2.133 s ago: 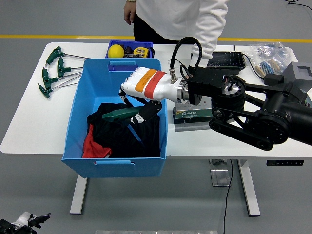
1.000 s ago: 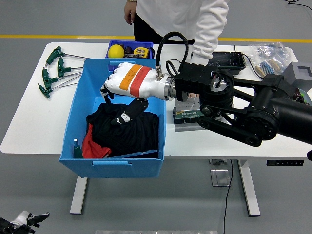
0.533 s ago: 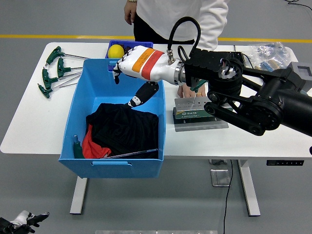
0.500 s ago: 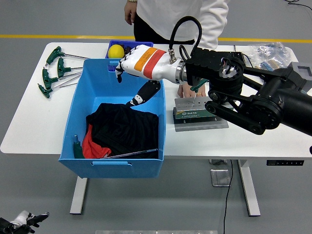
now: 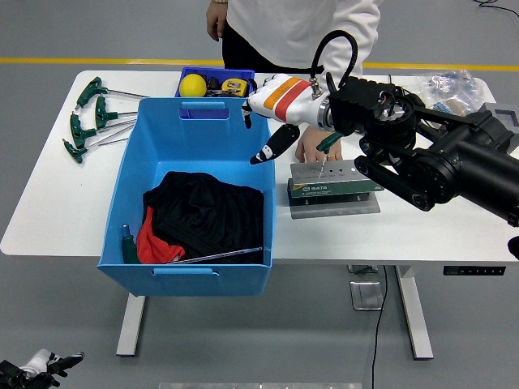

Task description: Lift tool from toolbox,place it in box,lift tool from toolbox,place it in box

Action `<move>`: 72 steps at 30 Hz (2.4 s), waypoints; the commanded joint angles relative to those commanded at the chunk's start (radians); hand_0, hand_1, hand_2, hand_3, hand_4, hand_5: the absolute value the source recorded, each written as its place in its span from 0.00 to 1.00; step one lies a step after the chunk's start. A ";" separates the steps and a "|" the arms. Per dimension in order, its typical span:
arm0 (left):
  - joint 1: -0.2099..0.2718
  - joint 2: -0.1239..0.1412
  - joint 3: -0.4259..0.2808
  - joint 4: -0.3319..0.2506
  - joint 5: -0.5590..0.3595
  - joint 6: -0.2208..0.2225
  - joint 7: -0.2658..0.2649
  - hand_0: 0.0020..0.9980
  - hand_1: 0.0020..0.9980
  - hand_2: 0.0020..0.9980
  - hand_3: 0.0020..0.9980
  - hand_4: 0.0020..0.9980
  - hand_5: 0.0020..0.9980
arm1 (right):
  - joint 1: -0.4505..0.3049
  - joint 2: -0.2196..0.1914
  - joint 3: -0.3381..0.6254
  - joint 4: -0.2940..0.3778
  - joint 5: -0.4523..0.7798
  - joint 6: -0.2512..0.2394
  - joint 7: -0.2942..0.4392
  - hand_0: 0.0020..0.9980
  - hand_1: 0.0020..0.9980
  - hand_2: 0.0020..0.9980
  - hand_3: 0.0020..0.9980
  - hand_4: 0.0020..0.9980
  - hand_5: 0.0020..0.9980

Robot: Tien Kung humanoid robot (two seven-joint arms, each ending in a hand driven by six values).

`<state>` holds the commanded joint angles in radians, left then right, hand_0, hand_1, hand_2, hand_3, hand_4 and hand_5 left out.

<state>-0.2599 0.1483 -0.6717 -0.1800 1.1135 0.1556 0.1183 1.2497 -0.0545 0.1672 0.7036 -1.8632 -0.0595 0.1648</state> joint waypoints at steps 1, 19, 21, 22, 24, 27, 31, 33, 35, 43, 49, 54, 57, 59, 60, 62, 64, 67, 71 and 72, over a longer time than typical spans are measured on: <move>-0.001 0.000 0.003 0.000 -0.003 0.000 0.000 0.64 0.62 0.67 0.65 0.69 0.69 | -0.002 0.002 -0.004 -0.017 0.001 0.000 0.001 0.84 0.71 0.73 0.53 1.00 0.62; 0.000 0.002 0.036 0.000 -0.047 0.006 -0.009 0.64 0.62 0.67 0.64 0.68 0.69 | -0.019 -0.012 -0.054 -0.089 -0.005 0.087 -0.039 0.86 0.71 0.68 0.48 1.00 0.65; 0.000 0.002 0.039 0.000 -0.052 0.006 -0.010 0.64 0.62 0.67 0.64 0.68 0.69 | -0.019 -0.013 -0.058 -0.100 -0.004 0.099 -0.044 0.86 0.71 0.68 0.48 1.00 0.65; 0.000 0.002 0.040 0.000 -0.052 0.007 -0.010 0.64 0.62 0.67 0.64 0.68 0.69 | -0.018 -0.014 -0.060 -0.106 -0.003 0.104 -0.046 0.86 0.71 0.68 0.48 1.00 0.65; -0.001 0.002 0.043 0.000 -0.056 0.008 -0.011 0.64 0.62 0.67 0.64 0.68 0.68 | -0.018 -0.018 -0.064 -0.115 -0.001 0.115 -0.050 0.85 0.69 0.66 0.45 1.00 0.65; -0.001 0.003 0.044 0.000 -0.058 0.008 -0.012 0.64 0.62 0.67 0.64 0.68 0.68 | -0.021 -0.019 -0.063 -0.126 0.001 0.136 -0.061 0.85 0.69 0.66 0.45 1.00 0.65; -0.001 0.002 0.038 0.000 -0.051 0.007 -0.011 0.64 0.62 0.67 0.64 0.68 0.68 | -0.023 -0.019 -0.065 -0.128 0.000 0.163 -0.076 0.82 0.67 0.64 0.43 1.00 0.66; 0.001 0.002 0.033 0.000 -0.047 0.006 -0.011 0.64 0.62 0.67 0.64 0.68 0.68 | -0.023 -0.019 -0.071 -0.124 0.003 0.167 -0.077 0.82 0.67 0.64 0.43 1.00 0.66; 0.001 0.002 0.030 0.000 -0.043 0.006 -0.010 0.64 0.62 0.67 0.64 0.68 0.68 | -0.023 -0.018 -0.077 -0.121 0.006 0.170 -0.079 0.82 0.66 0.64 0.43 1.00 0.66; 0.002 0.001 0.025 0.000 -0.039 0.007 -0.011 0.64 0.62 0.67 0.64 0.68 0.68 | -0.027 -0.017 -0.097 -0.116 0.016 0.178 -0.083 0.82 0.65 0.63 0.44 1.00 0.66; 0.001 0.001 0.024 0.000 -0.037 0.007 -0.011 0.64 0.62 0.67 0.64 0.68 0.68 | -0.029 -0.019 -0.102 -0.109 0.012 0.178 -0.082 0.82 0.64 0.62 0.41 1.00 0.66; -0.001 0.002 0.032 0.000 -0.045 0.007 -0.013 0.64 0.62 0.66 0.64 0.68 0.68 | -0.028 -0.021 -0.110 -0.121 -0.013 0.188 -0.089 0.79 0.58 0.57 0.38 1.00 0.67; -0.002 0.002 0.032 0.000 -0.042 0.005 -0.012 0.64 0.62 0.66 0.64 0.68 0.68 | -0.024 -0.020 -0.122 -0.125 -0.030 0.190 -0.088 0.79 0.58 0.57 0.38 1.00 0.67; -0.003 0.002 0.033 0.000 -0.042 0.005 -0.012 0.64 0.62 0.66 0.64 0.68 0.68 | -0.023 -0.020 -0.131 -0.124 -0.039 0.191 -0.086 0.76 0.52 0.49 0.34 1.00 0.68; -0.003 0.002 0.034 0.000 -0.044 0.005 -0.012 0.64 0.62 0.66 0.64 0.68 0.68 | -0.023 -0.021 -0.134 -0.123 -0.041 0.192 -0.086 0.76 0.52 0.49 0.34 1.00 0.68; -0.003 0.002 0.036 0.000 -0.046 0.005 -0.013 0.64 0.62 0.66 0.64 0.68 0.68 | -0.023 -0.021 -0.140 -0.122 -0.035 0.197 -0.085 0.76 0.52 0.49 0.34 1.00 0.68; -0.004 0.002 0.034 0.000 -0.046 0.005 -0.013 0.64 0.62 0.66 0.64 0.68 0.68 | -0.024 -0.020 -0.144 -0.120 -0.028 0.206 -0.086 0.76 0.52 0.49 0.34 1.00 0.68; -0.005 0.002 0.037 0.000 -0.049 0.006 -0.013 0.64 0.62 0.66 0.64 0.68 0.68 | -0.023 -0.019 -0.145 -0.119 -0.028 0.212 -0.085 0.73 0.46 0.43 0.32 1.00 0.69; -0.005 0.001 0.037 0.000 -0.049 0.006 -0.013 0.64 0.62 0.66 0.64 0.68 0.68 | -0.021 -0.017 -0.145 -0.116 -0.031 0.207 -0.080 0.57 0.33 0.32 0.27 1.00 0.68; -0.004 0.002 0.037 0.000 -0.049 0.005 -0.013 0.64 0.62 0.66 0.64 0.68 0.68 | -0.021 -0.017 -0.145 -0.115 -0.032 0.202 -0.078 0.57 0.33 0.32 0.27 1.00 0.68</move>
<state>-0.2640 0.1498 -0.6351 -0.1800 1.0650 0.1606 0.1049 1.2292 -0.0711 0.0221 0.5887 -1.8956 0.1426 0.0868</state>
